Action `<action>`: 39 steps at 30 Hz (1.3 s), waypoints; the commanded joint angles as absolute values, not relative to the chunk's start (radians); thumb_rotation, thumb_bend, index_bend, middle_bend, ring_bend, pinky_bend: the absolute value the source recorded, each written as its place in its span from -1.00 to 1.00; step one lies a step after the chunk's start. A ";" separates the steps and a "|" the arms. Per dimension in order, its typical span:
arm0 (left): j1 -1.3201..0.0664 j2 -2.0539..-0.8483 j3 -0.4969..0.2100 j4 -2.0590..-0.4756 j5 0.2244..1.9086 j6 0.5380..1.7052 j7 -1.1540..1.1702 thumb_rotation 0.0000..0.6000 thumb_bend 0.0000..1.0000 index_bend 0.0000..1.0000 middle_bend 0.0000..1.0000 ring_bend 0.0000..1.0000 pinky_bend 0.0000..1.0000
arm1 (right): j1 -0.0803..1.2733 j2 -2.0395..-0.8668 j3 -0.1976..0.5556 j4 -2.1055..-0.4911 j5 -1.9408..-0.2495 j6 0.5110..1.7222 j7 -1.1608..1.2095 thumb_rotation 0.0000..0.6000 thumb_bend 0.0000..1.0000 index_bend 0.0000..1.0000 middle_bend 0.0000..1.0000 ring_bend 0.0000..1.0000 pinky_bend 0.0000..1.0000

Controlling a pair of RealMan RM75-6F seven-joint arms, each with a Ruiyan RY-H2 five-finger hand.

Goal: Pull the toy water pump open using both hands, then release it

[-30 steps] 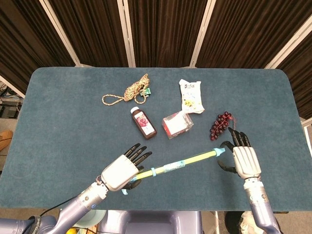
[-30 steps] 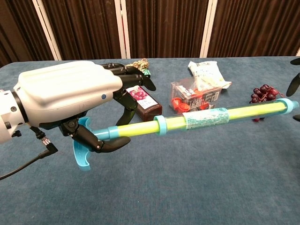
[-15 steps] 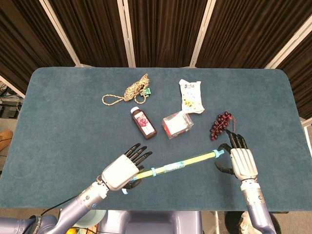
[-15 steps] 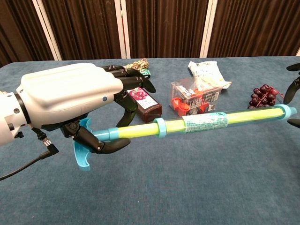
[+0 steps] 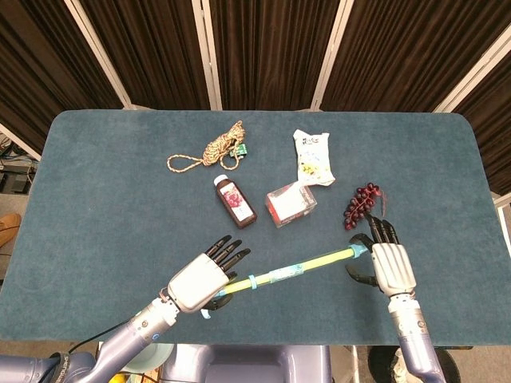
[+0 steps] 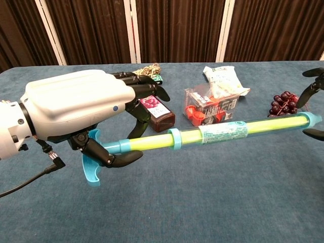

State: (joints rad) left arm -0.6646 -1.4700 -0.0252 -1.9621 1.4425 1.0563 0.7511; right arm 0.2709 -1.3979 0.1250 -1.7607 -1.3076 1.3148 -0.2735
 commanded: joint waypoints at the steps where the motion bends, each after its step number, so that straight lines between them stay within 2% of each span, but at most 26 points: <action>1: -0.666 -1.472 -0.027 -1.961 1.440 1.056 0.752 1.00 -0.16 0.21 -0.83 -1.00 -0.86 | 0.269 -1.401 0.119 -1.763 -1.305 1.313 -0.273 1.00 -0.41 -0.25 -0.92 -1.00 -1.00; 15: -0.671 -1.480 -0.029 -1.955 1.430 1.057 0.758 1.00 -0.16 0.21 -0.83 -1.00 -0.86 | 0.267 -1.440 0.107 -1.770 -1.294 1.315 -0.288 1.00 -0.40 -0.24 -0.92 -1.00 -1.00; 25: -0.673 -1.475 -0.027 -1.959 1.437 1.059 0.750 1.00 -0.16 0.21 -0.83 -1.00 -0.86 | 0.265 -1.453 0.111 -1.767 -1.282 1.321 -0.292 1.00 -0.17 0.12 -0.84 -0.95 -1.00; 39: -0.672 -1.477 -0.030 -1.958 1.438 1.066 0.743 1.00 -0.16 0.21 -0.83 -1.00 -0.86 | 0.262 -1.446 0.125 -1.766 -1.263 1.331 -0.294 1.00 -0.15 0.35 -0.75 -0.92 -1.00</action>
State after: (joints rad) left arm -0.6723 -1.4771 -0.0293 -1.9584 1.4386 1.0660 0.7436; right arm 0.2617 -1.4460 0.1243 -1.7665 -1.2630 1.3305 -0.2932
